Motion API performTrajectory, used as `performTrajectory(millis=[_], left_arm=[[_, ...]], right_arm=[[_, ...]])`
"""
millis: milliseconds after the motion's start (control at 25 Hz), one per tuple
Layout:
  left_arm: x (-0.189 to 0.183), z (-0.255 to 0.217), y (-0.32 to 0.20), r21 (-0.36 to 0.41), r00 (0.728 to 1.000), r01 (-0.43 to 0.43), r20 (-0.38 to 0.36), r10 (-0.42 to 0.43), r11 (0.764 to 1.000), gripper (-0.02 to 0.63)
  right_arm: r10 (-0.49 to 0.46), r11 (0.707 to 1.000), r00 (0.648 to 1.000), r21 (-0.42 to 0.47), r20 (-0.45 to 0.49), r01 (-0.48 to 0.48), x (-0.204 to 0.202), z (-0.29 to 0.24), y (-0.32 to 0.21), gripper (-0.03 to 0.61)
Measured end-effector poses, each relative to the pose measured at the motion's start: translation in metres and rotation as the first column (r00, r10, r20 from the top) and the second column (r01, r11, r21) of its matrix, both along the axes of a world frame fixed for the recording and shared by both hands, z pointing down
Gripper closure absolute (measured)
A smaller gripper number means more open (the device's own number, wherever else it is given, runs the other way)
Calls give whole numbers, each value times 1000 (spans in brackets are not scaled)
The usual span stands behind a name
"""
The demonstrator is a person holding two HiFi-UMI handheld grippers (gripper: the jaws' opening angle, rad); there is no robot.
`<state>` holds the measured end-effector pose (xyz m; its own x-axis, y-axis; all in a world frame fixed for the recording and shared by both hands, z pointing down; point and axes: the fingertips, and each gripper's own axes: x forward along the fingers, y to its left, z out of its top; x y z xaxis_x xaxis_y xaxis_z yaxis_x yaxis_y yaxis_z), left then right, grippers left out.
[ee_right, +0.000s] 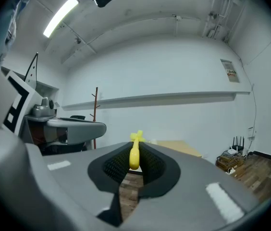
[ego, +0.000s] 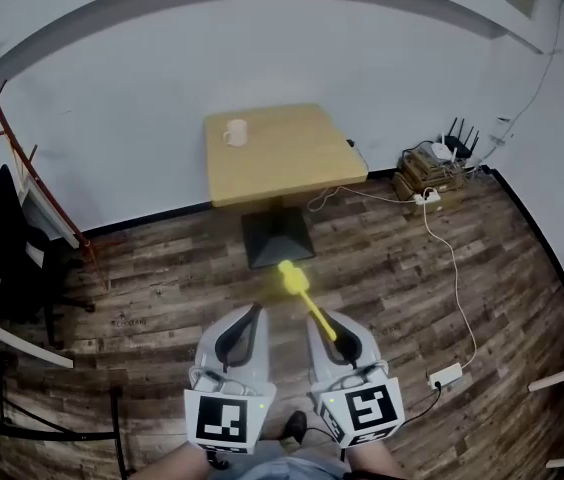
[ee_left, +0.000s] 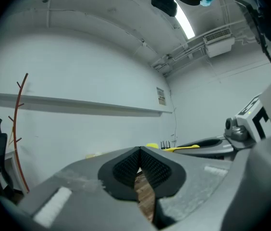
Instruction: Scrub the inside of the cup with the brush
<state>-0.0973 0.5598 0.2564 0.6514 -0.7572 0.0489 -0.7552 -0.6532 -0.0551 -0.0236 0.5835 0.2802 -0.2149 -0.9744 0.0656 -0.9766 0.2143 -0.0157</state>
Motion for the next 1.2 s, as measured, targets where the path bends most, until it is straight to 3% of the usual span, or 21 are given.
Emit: performTrajectory(millis=[280, 600, 880, 1200], left_arm=[[31, 8, 7, 2, 1000, -8, 26, 8, 1000, 594], [26, 35, -21, -69, 999, 28, 47, -24, 997, 594], [28, 48, -97, -94, 1000, 31, 11, -30, 995, 594], [16, 28, -203, -76, 998, 8, -61, -13, 997, 594]], right_arm=[[-11, 1000, 999, -14, 40, 12, 31, 11, 3, 538], [-23, 997, 997, -72, 72, 28, 36, 37, -25, 538], [-23, 994, 997, -109, 74, 31, 37, 52, -96, 537], [-41, 996, 999, -79, 7, 42, 20, 21, -206, 538]])
